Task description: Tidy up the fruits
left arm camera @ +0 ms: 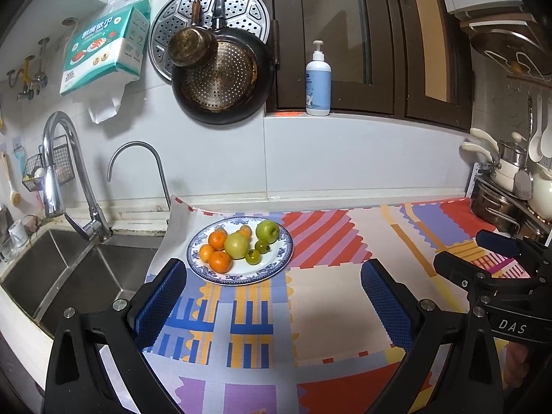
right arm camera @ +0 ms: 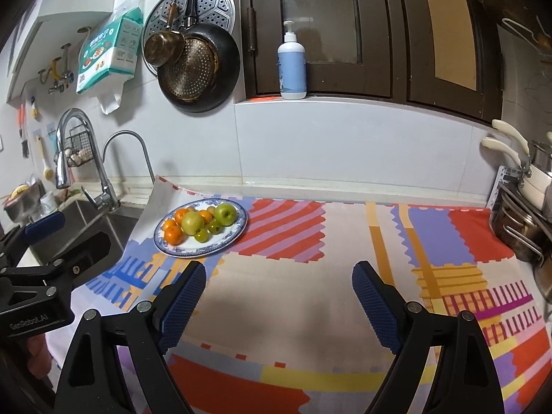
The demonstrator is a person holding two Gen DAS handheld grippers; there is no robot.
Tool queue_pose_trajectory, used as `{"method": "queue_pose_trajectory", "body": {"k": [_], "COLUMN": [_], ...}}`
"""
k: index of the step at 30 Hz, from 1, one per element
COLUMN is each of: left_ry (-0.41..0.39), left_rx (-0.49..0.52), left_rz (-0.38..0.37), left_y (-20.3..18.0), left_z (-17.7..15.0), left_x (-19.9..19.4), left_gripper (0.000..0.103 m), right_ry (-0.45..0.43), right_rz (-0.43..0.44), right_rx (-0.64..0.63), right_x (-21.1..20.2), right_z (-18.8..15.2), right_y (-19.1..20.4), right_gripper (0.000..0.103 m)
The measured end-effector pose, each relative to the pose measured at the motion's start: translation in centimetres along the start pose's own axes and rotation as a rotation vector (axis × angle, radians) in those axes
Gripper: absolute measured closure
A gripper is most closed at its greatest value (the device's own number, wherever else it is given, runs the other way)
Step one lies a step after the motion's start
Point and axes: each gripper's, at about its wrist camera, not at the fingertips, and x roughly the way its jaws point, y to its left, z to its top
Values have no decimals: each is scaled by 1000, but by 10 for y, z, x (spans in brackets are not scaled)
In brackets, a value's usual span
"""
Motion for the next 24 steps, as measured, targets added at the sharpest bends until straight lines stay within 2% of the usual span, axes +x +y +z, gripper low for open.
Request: {"method": "queue_pose_trajectory", "body": {"k": [24], "left_ry": [8], "left_rx": [7], "left_rz": [-11], "left_y": [-5], "left_z": [3], "left_x": [3], "left_gripper": [0], "right_ry": [0], "right_rz": [-2], "right_rx": [-3], "right_x": [0], "right_z": [0], "right_y": [-1], "right_gripper": [16]}}
